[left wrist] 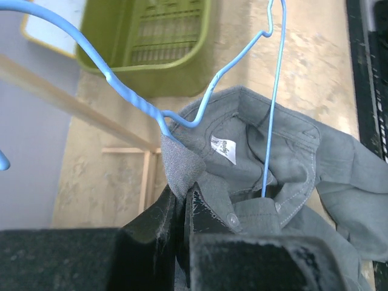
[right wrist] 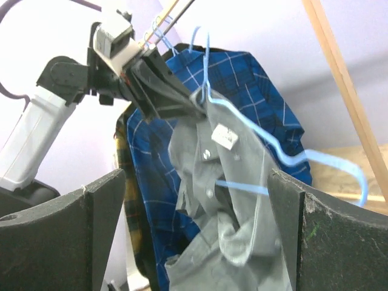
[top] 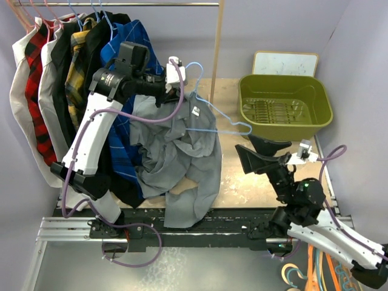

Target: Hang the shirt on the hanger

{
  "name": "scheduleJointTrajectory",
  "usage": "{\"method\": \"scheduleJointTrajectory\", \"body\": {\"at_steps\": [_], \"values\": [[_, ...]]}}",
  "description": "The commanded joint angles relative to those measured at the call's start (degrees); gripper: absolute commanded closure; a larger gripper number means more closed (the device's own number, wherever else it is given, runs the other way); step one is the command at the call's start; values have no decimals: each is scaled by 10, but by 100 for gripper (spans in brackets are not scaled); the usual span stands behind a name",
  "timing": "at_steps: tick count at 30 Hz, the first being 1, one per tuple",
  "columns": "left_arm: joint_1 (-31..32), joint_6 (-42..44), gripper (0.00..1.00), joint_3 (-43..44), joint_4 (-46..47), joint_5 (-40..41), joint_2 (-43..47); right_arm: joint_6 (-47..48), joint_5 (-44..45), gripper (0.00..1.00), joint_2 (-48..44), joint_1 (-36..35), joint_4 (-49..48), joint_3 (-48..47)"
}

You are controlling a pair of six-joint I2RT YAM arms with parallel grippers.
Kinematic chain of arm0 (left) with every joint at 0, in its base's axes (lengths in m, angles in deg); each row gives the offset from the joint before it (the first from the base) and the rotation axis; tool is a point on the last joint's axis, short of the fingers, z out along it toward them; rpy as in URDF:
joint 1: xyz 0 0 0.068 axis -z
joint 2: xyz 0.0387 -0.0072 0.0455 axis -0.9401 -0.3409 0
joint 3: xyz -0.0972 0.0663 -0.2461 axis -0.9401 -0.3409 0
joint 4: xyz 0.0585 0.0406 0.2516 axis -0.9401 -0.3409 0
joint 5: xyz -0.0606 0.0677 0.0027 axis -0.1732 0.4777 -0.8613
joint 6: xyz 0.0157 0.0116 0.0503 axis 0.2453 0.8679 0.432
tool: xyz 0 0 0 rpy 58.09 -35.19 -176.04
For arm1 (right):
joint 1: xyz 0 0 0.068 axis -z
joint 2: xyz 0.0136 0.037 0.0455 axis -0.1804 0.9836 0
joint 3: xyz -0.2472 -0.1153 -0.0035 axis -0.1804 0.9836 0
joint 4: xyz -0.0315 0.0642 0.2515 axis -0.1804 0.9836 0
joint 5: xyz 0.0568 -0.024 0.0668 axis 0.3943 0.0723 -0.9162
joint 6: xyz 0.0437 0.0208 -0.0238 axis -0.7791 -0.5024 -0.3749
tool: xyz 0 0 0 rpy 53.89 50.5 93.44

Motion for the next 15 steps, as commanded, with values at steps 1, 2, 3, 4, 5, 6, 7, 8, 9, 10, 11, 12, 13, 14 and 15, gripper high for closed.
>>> {"method": "scheduleJointTrajectory", "body": {"at_steps": [1,2,3,4,5,6,7,8,9,10,11,12,13,14,15], "values": [[-2,-128,100,53,92,90,18,-55,8,0,-46,-2,156,3],[-2,-141,100,55,99,105,22,-72,1,0,-49,-2,181,0],[-2,-152,100,56,107,118,26,-91,1,0,-49,-2,202,-1],[-3,-161,100,56,111,131,29,-112,4,0,-48,-2,220,-1],[-2,-166,100,55,114,138,34,-128,7,0,-45,-2,224,2],[-2,-168,100,52,114,145,37,-145,16,0,-38,-2,227,3],[-2,-166,100,48,114,147,43,-160,31,0,-27,-3,230,1],[-3,-165,100,44,112,148,46,-170,48,0,-12,-3,230,-2],[-3,-164,100,40,110,148,50,-176,68,0,6,-4,226,-6],[-2,-163,100,36,109,147,54,-177,83,0,24,-4,213,-10],[-3,-160,100,33,107,147,57,-179,100,2,44,-5,194,-13],[-2,-158,100,30,105,147,61,-178,113,5,64,-5,168,-14],[-2,-155,100,29,103,147,63,-175,117,10,90,-5,136,-15],[-2,-150,100,28,99,145,65,-179,119,16,118,-5,113,-20],[-3,-146,100,26,97,142,67,-178,114,20,147,-5,90,-25]]}}
